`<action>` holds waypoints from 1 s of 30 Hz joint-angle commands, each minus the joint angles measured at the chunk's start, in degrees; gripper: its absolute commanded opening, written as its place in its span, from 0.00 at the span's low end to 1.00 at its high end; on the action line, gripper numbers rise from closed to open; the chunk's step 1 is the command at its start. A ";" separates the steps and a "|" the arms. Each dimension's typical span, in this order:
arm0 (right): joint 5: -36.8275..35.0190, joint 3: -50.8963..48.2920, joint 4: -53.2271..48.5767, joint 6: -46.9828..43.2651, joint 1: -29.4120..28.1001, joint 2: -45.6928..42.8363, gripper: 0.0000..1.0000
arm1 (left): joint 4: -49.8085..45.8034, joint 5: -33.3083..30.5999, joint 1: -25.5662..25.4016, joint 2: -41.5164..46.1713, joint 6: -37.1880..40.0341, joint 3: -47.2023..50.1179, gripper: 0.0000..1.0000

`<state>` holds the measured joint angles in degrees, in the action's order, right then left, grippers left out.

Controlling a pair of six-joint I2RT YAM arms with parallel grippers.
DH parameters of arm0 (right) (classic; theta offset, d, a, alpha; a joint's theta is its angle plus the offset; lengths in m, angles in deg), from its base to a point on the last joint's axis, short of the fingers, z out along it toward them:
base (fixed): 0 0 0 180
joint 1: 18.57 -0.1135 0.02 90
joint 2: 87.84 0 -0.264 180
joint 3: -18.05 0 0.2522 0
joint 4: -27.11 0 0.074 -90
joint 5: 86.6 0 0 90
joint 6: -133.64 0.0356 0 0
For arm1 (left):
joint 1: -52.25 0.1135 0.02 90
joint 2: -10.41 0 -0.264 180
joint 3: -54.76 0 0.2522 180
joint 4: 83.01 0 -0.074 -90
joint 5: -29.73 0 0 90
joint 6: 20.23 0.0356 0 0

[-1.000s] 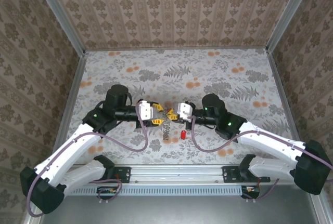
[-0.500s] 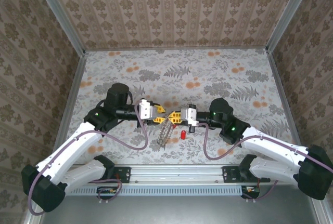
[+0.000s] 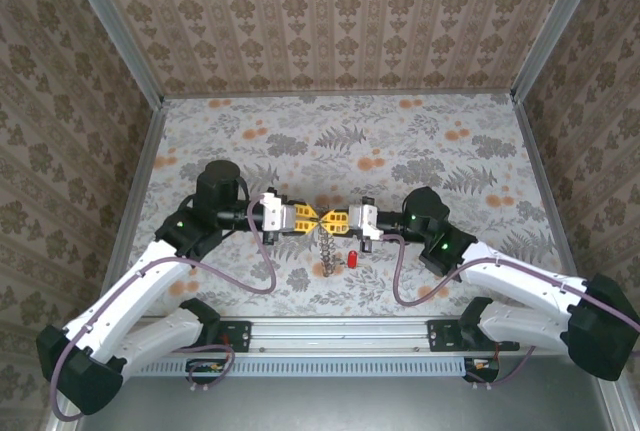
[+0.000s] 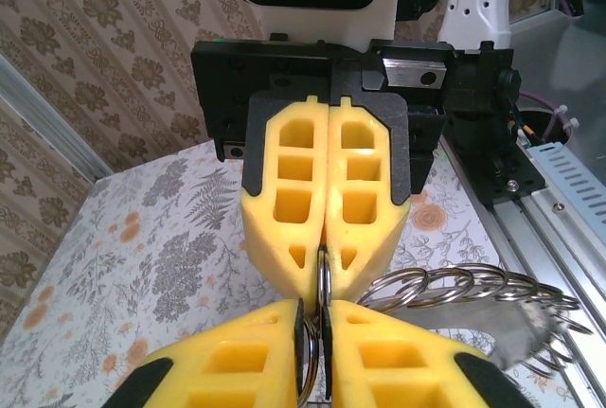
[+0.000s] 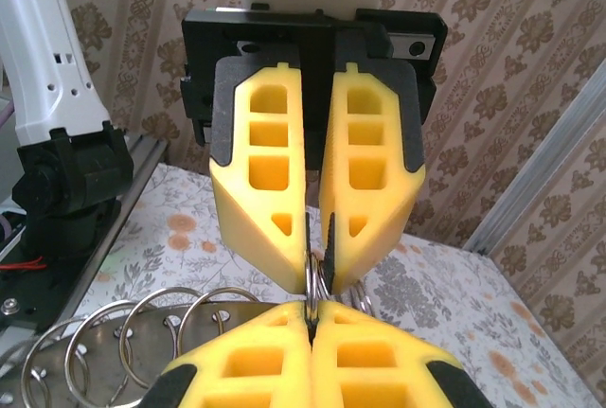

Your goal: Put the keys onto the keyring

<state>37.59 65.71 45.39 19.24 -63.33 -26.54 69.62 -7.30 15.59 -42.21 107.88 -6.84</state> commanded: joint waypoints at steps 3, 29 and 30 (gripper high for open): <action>2.32 0.08 5.71 2.95 0.16 1.36 0.00 | 1.59 2.68 -0.05 0.53 -0.50 0.64 0.12; -5.26 6.75 -22.99 -7.86 0.05 -0.49 0.28 | -12.60 -7.18 -1.16 -2.88 6.54 -4.45 0.00; -5.06 7.10 -22.88 -7.72 -0.03 -0.10 0.28 | -12.52 -7.31 -1.32 -3.14 6.56 -4.54 0.00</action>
<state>33.57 70.23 25.06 12.24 -63.00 -26.71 58.14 -14.51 14.82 -44.85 112.40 -9.13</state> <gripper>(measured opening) 0.277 0.043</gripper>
